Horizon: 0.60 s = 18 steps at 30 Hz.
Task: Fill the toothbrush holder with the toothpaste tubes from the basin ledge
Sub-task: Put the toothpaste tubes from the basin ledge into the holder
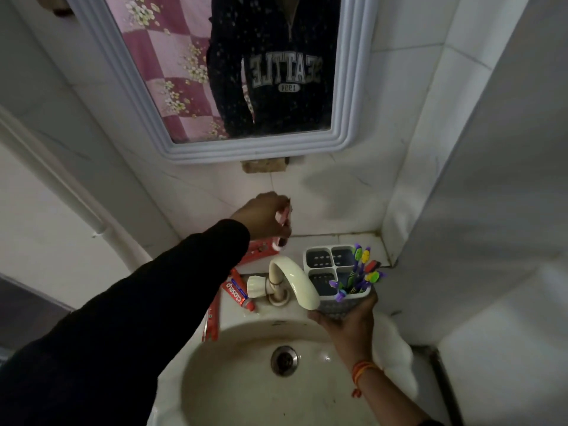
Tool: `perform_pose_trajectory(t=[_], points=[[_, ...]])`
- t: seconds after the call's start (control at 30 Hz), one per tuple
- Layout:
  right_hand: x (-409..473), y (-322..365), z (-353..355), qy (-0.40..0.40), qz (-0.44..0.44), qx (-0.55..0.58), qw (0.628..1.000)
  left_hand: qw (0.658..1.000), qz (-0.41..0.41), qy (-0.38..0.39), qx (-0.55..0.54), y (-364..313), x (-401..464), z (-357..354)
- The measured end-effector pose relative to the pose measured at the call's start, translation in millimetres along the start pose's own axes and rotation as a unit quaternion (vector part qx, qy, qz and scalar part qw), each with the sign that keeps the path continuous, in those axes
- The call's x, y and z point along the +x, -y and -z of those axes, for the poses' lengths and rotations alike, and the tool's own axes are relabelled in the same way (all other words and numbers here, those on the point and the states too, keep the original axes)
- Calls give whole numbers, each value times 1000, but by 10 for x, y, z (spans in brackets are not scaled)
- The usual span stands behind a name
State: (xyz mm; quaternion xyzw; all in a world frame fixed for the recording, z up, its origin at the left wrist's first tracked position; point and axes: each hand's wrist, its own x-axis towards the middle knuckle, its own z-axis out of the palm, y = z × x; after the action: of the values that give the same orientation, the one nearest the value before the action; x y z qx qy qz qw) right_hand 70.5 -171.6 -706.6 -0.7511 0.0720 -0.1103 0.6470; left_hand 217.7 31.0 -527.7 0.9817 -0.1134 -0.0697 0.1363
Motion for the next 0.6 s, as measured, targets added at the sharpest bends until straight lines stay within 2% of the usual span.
perform_pose_trajectory(t=[0.1,0.17,0.33,0.47,0.6], points=[[-5,25,21,0,-5,-8,1000,994,-48,-60,-77,-321,-112,250],[-1,49,37,10,-15,-13,1000,988,-78,-60,-116,-512,-175,345],[68,-19,169,50,-32,-10,998,989,-100,29,-102,-847,-173,234],[100,8,253,75,-28,-16,997,987,-95,59,-112,-993,-95,123],[129,50,297,96,-28,-7,995,986,-118,105,-45,-1084,-69,-17]])
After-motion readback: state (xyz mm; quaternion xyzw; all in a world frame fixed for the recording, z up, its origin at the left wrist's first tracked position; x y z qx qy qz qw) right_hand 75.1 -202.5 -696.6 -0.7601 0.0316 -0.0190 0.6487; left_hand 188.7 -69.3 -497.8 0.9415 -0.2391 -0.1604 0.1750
